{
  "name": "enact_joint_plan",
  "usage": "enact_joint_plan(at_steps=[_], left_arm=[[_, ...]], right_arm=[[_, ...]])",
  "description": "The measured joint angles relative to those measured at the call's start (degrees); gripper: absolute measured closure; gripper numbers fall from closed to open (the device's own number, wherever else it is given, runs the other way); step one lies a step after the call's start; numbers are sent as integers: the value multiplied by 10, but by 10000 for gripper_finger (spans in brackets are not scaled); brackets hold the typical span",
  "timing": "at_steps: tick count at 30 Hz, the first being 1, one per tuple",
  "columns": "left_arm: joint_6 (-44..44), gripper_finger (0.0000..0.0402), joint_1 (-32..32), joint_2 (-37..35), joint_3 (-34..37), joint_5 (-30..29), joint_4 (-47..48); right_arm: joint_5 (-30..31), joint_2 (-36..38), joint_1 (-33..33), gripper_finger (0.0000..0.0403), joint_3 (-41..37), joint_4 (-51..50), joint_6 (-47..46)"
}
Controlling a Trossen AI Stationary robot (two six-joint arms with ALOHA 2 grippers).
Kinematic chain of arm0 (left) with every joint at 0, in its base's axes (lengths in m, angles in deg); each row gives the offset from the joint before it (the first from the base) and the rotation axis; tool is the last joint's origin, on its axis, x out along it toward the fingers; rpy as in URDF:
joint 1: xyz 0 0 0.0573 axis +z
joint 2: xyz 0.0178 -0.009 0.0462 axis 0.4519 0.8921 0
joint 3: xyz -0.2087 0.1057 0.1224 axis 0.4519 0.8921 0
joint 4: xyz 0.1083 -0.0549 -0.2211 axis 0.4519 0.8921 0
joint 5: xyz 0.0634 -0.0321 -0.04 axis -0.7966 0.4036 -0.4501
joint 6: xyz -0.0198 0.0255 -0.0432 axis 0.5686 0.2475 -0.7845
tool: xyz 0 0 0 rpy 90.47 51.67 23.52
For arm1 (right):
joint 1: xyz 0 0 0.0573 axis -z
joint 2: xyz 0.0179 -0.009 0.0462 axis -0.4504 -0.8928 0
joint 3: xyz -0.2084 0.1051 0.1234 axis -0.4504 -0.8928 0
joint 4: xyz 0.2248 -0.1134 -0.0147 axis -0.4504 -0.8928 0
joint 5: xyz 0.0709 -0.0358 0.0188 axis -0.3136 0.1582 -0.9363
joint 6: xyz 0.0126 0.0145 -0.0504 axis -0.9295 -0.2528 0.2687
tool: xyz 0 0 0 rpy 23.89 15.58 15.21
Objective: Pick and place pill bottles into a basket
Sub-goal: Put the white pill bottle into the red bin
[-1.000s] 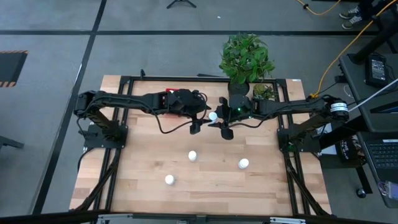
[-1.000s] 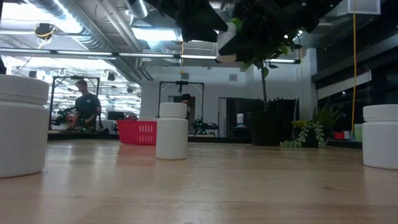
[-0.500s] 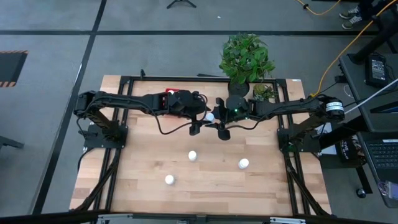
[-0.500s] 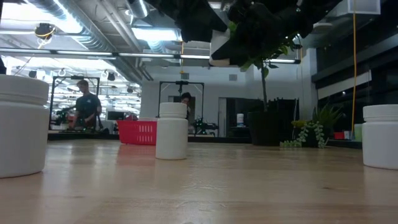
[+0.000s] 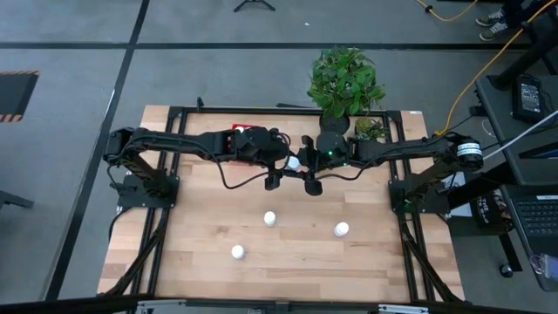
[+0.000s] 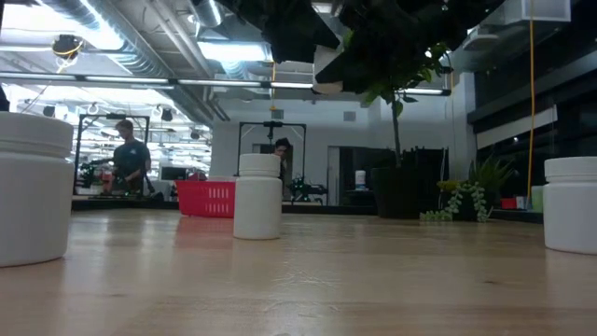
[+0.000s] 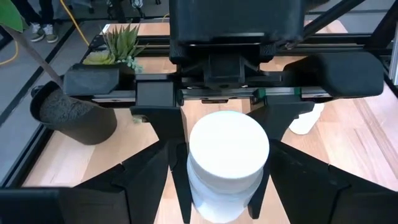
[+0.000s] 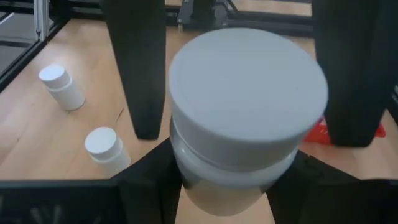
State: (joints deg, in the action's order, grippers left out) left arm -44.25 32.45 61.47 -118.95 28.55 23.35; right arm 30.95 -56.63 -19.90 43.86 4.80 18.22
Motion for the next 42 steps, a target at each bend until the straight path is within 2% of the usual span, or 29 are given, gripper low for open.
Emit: enact_joint_plan(at_steps=[11,20,25,37,42], left_arm=[[10,146,-5,0,0,2,-8],[10,215,-6,-1,0,20,-5],[10,237,-6,-1,0,20,-2],[22,246,-7,-1,0,12,11],[32,246,-7,-5,0,13,17]], right_arm=[[0,0,0,231,0,-4,1],[-3,0,0,231,0,-4,1],[-2,0,0,231,0,-4,1],[1,0,0,230,0,-4,3],[1,0,0,205,0,-4,9]])
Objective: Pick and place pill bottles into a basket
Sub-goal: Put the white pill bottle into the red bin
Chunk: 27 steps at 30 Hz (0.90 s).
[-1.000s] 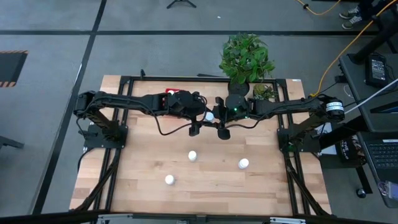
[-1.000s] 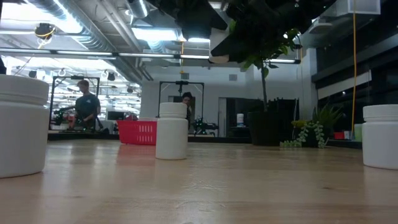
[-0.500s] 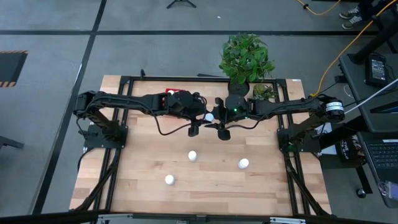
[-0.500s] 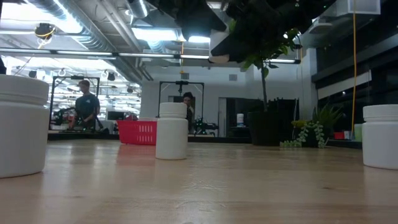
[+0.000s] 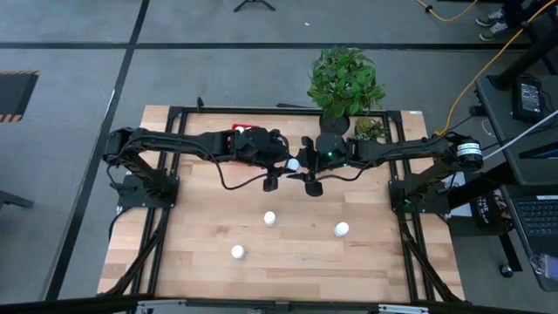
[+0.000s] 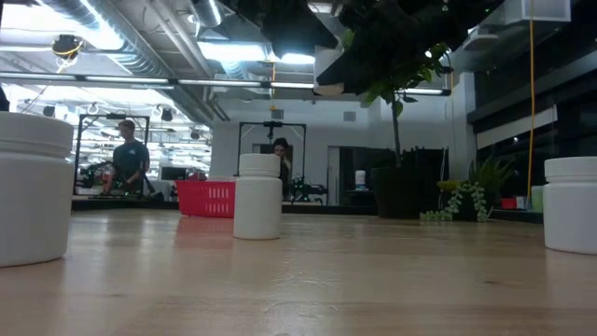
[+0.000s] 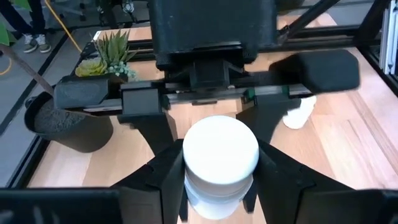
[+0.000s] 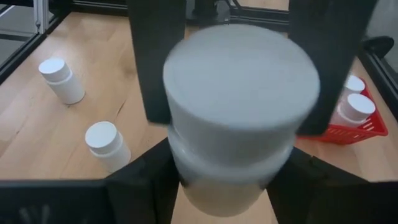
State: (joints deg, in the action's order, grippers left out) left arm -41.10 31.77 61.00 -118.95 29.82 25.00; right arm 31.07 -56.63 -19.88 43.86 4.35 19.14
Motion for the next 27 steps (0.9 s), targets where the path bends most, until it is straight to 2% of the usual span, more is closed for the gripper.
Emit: enact_joint_plan(at_steps=[8,13,15,17,20,27], left_arm=[[-3,247,0,-34,2,-1,48],[-3,247,0,-47,2,-5,72],[11,247,0,-56,1,-7,78],[22,247,0,-63,1,-22,97],[23,247,0,-74,1,-48,125],[21,247,0,-102,51,-62,122]], right_arm=[[1,2,2,147,0,0,5],[3,18,8,137,1,-18,2],[22,32,8,143,1,-39,0],[45,43,8,160,1,-64,0],[56,56,6,210,0,-99,2],[78,66,-5,378,-67,-13,15]])
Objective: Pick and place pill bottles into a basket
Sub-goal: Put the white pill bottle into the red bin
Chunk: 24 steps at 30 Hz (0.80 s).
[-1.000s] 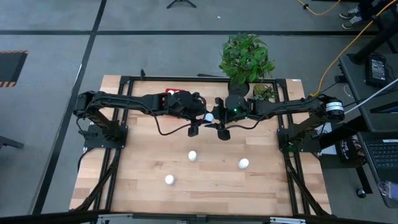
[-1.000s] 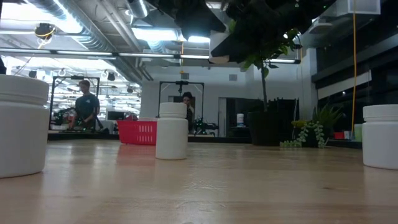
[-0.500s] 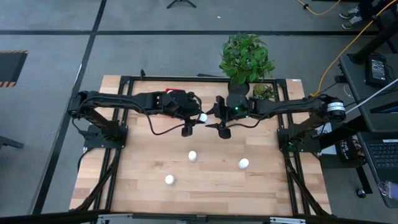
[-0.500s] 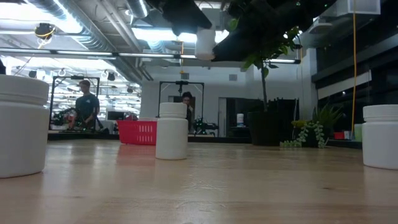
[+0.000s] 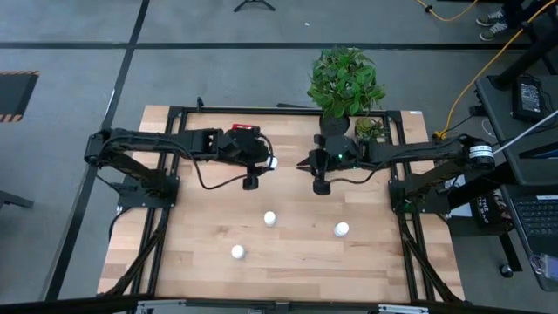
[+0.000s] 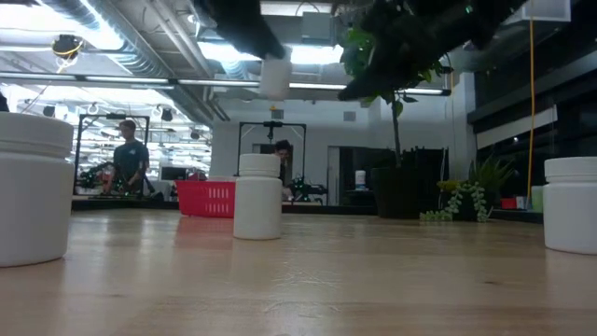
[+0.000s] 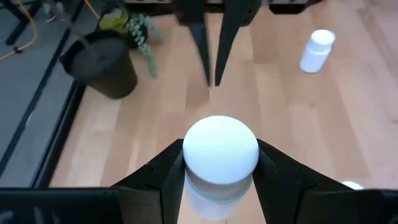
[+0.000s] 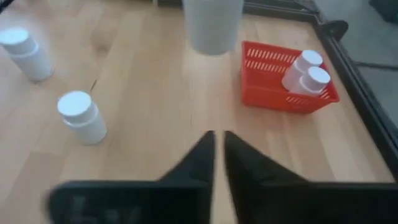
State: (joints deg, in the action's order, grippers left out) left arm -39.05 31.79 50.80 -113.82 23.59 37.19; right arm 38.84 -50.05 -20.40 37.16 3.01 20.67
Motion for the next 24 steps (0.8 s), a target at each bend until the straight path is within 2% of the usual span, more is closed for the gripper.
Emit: enact_joint_plan(at_steps=[2,8,14,17,24], left_arm=[[-1,247,1,-11,21,-5,-16],[-6,247,13,-47,67,-3,-32],[-7,247,45,-80,104,16,-46],[-7,247,65,-90,131,22,-65],[2,246,120,-97,186,36,-114]], right_arm=[[2,0,0,393,-28,37,4],[1,2,0,392,-88,78,-23],[-65,2,-12,396,-152,180,-37],[-74,2,-21,397,-180,248,-41],[-73,3,-15,399,-200,271,-42]])
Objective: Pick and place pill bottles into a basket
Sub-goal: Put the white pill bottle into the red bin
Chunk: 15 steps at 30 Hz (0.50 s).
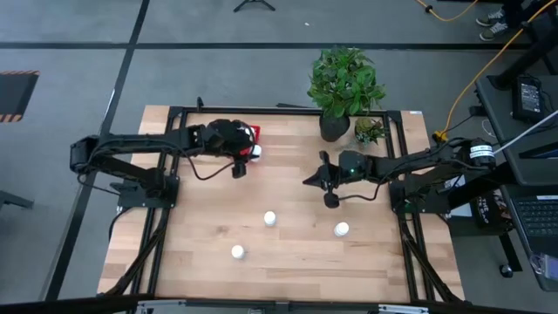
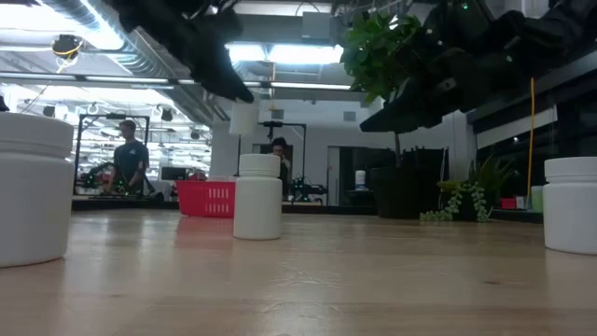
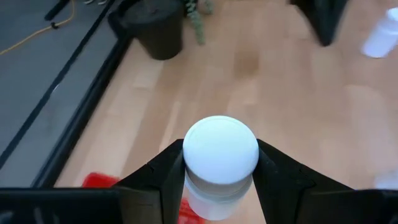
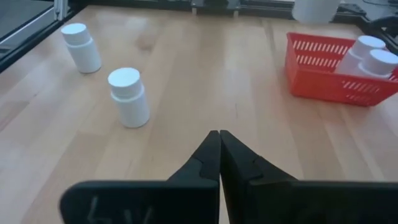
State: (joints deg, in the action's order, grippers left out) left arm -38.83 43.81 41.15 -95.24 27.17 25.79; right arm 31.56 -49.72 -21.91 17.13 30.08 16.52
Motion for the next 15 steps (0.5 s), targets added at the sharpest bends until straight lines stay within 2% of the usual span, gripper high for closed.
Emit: enact_joint_plan(at_steps=[10,15], left_arm=[[17,247,111,1,73,63,-100],[11,247,137,1,104,89,-150]], right_arm=[[0,0,9,401,0,-5,-12],[0,0,9,400,0,-11,-15]])
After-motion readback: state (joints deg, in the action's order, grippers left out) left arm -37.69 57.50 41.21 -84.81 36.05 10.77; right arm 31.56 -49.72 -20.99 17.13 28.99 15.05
